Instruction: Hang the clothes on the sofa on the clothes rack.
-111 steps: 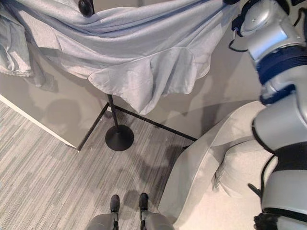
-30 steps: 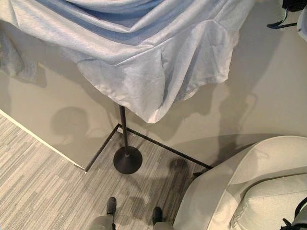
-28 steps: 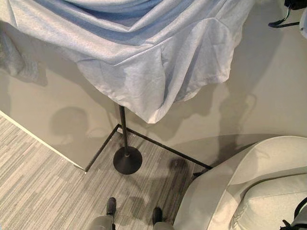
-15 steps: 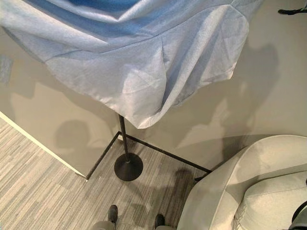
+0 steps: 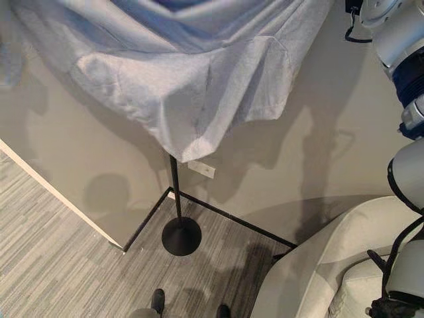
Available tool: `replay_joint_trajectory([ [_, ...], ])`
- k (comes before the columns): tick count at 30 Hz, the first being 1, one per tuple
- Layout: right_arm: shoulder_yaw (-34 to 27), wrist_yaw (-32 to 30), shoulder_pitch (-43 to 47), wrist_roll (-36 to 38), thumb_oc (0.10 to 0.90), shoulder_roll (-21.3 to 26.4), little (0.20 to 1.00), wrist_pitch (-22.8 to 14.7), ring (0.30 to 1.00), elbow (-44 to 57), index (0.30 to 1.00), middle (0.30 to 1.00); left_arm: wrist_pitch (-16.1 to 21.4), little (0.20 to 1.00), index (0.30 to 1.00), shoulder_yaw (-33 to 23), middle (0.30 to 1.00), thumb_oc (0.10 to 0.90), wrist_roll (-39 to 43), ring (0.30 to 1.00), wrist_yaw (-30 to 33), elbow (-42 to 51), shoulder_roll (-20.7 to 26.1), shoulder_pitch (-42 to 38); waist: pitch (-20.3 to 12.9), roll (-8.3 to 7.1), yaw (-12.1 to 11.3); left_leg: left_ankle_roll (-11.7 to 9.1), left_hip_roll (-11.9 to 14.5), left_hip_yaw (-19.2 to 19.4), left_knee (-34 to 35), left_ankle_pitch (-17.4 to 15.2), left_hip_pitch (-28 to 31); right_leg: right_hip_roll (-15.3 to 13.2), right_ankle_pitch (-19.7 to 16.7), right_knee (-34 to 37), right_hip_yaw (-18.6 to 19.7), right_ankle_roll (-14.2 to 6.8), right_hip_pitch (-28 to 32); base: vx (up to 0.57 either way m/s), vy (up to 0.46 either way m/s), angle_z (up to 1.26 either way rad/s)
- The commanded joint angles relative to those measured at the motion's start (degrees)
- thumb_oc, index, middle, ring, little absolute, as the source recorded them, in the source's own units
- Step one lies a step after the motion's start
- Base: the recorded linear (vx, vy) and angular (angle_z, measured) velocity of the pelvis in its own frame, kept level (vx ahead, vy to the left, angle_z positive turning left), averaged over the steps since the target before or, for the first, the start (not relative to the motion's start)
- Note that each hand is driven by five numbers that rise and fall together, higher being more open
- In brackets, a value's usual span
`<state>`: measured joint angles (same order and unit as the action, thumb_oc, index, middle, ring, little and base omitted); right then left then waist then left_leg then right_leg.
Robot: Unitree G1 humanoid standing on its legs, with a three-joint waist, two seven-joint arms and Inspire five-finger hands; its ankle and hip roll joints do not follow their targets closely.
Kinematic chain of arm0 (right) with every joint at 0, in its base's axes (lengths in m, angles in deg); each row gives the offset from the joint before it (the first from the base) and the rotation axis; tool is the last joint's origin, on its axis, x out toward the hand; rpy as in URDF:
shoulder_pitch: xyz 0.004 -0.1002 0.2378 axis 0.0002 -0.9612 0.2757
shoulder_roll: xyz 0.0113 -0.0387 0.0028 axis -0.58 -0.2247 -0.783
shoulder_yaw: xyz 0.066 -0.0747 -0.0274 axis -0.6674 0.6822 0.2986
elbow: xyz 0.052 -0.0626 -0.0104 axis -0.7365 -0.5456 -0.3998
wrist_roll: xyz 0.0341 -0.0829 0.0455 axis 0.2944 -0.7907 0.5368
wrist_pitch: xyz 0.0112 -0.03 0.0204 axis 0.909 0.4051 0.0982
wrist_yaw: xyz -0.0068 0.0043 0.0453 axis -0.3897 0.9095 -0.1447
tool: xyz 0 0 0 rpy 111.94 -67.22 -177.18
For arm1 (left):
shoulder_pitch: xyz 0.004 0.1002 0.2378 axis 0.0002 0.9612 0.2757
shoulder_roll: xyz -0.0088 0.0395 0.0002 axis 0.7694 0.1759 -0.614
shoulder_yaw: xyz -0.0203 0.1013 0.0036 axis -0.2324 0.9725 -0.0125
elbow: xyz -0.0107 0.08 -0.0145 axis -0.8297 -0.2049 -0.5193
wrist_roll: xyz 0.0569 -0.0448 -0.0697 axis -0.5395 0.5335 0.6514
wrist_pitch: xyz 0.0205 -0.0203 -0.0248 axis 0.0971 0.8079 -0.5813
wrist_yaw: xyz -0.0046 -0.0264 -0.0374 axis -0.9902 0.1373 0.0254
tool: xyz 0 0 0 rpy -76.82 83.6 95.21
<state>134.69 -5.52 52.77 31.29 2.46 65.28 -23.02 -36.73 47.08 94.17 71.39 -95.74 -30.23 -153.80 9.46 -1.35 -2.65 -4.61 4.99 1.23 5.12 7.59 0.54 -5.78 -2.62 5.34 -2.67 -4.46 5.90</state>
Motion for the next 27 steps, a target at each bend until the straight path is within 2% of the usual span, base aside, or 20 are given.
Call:
replay_joint_trajectory([
  [1, 2.8, -1.4, 21.5, -0.3, 0.4, -1.7, 0.3, 0.3, 0.3, -10.4, 0.3, 0.3, 1.0, 0.3, 0.3, 4.5, 0.3, 0.4, 0.2, 0.3, 0.2, -6.9, -1.9, -14.6, 2.7, -0.37, -0.5, 2.7, -0.5, 2.1, -0.1, -10.5, 9.4, -0.1, 1.5, -0.3, -1.5, 2.6, 1.4, 0.0, 0.0, 0.0],
  [3, 3.1, -1.3, 21.7, -0.2, 0.4, -2.0, 0.3, 0.4, 0.3, -11.5, 0.3, 0.3, 0.9, 0.3, 0.3, 6.3, 0.3, 0.4, 0.3, 0.3, -0.6, -8.8, -3.2, -15.6, 3.3, -0.37, -0.5, 2.7, -0.5, 2.0, -0.1, -10.4, 9.2, -0.1, 1.5, -0.3, -1.4, 2.7, 1.1, -0.02, -0.01, -0.04],
  [10, 2.9, -0.7, 20.6, -0.9, 0.4, -2.8, 0.3, 0.7, 0.3, -12.6, 0.3, 0.3, 0.4, 0.3, 0.3, 7.0, 0.3, 0.4, -0.6, 0.3, -2.1, -9.7, -5.7, -14.8, 4.8, -0.44, -0.1, 2.7, -0.5, 1.8, -0.1, -10.4, 8.8, 0.0, 1.6, -0.3, -1.1, 2.8, 0.7, 0.0, -0.007, -0.02],
  [15, 1.0, -0.2, 15.2, -4.4, 0.4, 1.0, 0.3, 0.3, 0.3, -4.3, 0.3, 0.3, -0.3, 0.3, 0.3, -0.1, 0.3, 0.4, -2.8, 0.3, -1.8, -4.6, -2.6, -6.9, 5.8, -1.19, 0.0, 2.6, -0.5, 1.7, -0.1, -10.3, 8.6, 0.0, 0.9, -0.3, -0.9, 2.8, 0.2, 0.0, 0.0, 0.0],
  [19, -7.4, -0.4, 4.4, -7.8, 0.4, 5.8, 0.3, 0.6, 0.3, 7.9, 0.3, 0.3, -1.2, 0.3, 0.3, -10.9, 0.3, 0.4, -5.3, 0.3, -0.9, 2.7, 2.1, 4.4, 5.7, -1.81, -0.1, 2.6, -0.5, 1.8, -0.1, -10.4, 8.7, 0.1, 0.7, -0.3, -0.5, 2.8, -0.1, 0.0, -0.003, -0.03],
  [21, -19.6, -0.2, -9.1, -10.1, 0.4, 9.7, 0.3, 0.6, 0.3, 18.2, 0.3, 0.3, -1.8, 0.3, 0.3, -22.5, 0.3, 0.4, -7.9, 0.3, -0.7, 9.2, 6.5, 17.4, 6.3, -2.03, -0.1, 2.7, -0.6, 1.9, -0.1, -10.5, 8.7, 0.2, 0.6, -0.3, -0.4, 2.8, -0.2, 0.0, 0.0, 0.0],
  [23, -23.0, -0.2, -13.0, -10.2, 0.4, 10.1, 0.3, 0.6, 0.3, 20.1, 0.3, 0.3, -1.9, 0.3, 0.3, -25.5, 0.3, 0.4, -8.3, 0.3, -0.9, 10.5, 7.0, 20.8, 6.2, -2.07, -0.1, 2.7, -0.6, 1.9, -0.1, -10.5, 8.7, 0.2, 0.6, -0.3, -0.3, 2.7, -0.2, 0.0, 0.0, 0.0],
  [25, -36.9, 0.5, -29.2, -10.2, 0.4, 8.8, 0.3, 0.5, 0.3, 26.6, 0.3, 0.3, -2.3, 0.3, 0.3, -37.5, 0.3, 0.4, -9.1, 0.3, -1.8, 13.4, 6.4, 34.8, 5.8, -2.24, 0.3, 2.8, -0.6, 2.0, -0.1, -10.4, 8.4, 0.1, 0.4, -0.3, -0.5, 2.7, -0.7, -0.05, 0.017, -0.06],
  [27, -42.0, 1.0, -35.6, -10.5, 0.4, 7.0, 0.3, 0.6, 0.3, 28.8, 0.3, 0.3, -2.7, 0.3, 0.3, -43.0, 0.3, 0.4, -9.5, 0.3, -2.3, 15.1, 5.3, 41.1, 5.3, -2.36, 0.3, 2.8, -0.5, 2.0, -0.1, -10.4, 8.2, 0.0, 0.3, -0.3, -0.6, 2.7, -1.0, -0.04, 0.02, -0.02],
])
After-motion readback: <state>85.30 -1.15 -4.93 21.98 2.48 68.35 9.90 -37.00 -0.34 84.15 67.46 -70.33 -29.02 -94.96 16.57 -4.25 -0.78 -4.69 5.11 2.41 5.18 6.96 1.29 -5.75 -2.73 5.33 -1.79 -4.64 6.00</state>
